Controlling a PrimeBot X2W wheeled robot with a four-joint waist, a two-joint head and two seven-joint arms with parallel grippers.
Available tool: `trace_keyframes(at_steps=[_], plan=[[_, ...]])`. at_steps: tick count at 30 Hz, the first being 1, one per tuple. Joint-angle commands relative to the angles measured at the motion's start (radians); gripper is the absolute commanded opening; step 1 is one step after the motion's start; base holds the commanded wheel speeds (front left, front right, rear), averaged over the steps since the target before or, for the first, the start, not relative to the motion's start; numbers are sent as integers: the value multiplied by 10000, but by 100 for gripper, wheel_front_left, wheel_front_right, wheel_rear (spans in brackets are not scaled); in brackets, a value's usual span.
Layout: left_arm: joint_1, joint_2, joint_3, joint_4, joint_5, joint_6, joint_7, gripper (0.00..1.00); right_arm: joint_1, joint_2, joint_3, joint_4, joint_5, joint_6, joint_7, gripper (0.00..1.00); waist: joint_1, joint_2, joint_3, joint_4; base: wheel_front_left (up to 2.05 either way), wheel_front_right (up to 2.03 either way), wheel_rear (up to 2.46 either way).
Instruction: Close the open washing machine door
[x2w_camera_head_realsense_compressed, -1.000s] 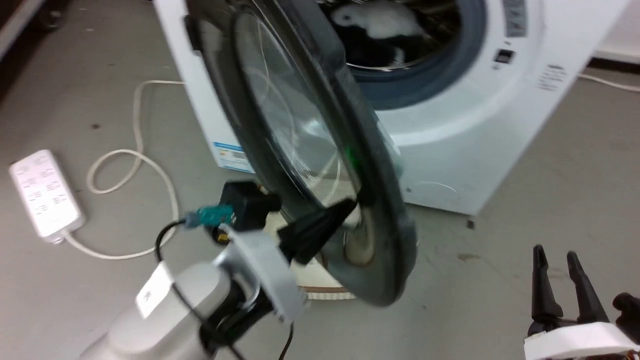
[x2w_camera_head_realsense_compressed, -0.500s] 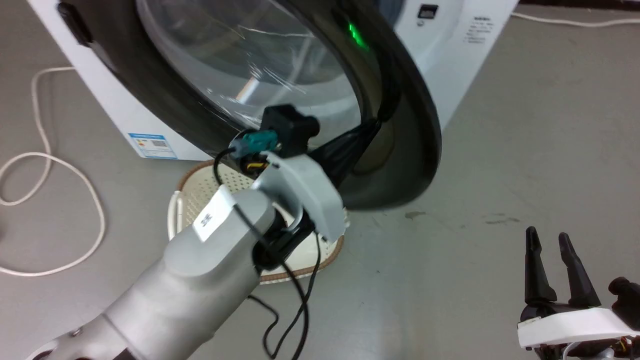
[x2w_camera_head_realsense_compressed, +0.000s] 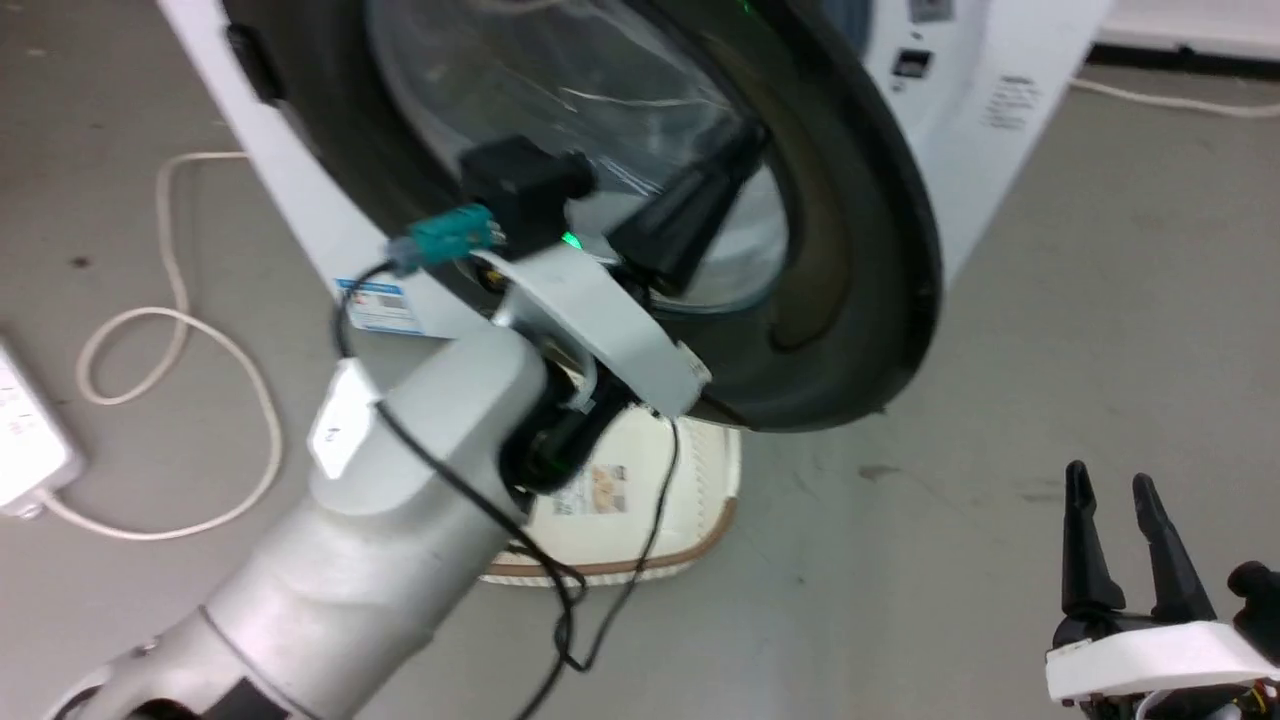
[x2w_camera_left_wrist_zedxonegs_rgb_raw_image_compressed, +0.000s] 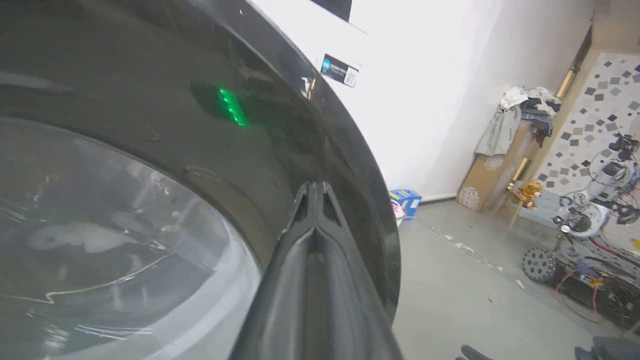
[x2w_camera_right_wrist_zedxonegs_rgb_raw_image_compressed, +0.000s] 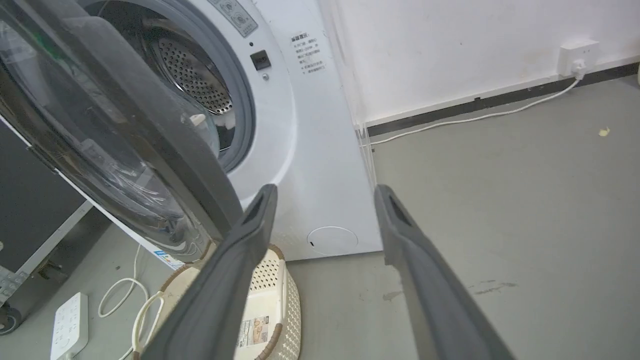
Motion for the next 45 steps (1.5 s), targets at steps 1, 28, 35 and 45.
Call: trace_keyframes(at_steps=[1,28,35,45], plan=[[139,283,348,-240,104,101,-132,0,83,-3,16,56,-102,10,-44,100,0,-1,-439,509,0,0,0],[7272,2567,5990,-2076,1985,2530,-225,0,798,-3,348,237,-182,10,-44,100,0,-1,-1810,1302,0,0,0],[8449,2216,5760,-1448,1799,2301,-91,0,985,-3,543,231,-221,10,-44,100,0,-1,-2003,1254,0,0,0],[8586,1886,5874,-1240,1636,2388,-105,100,1112,-3,636,233,-166,10,-44,100,0,-1,-2143,1243,0,0,0]])
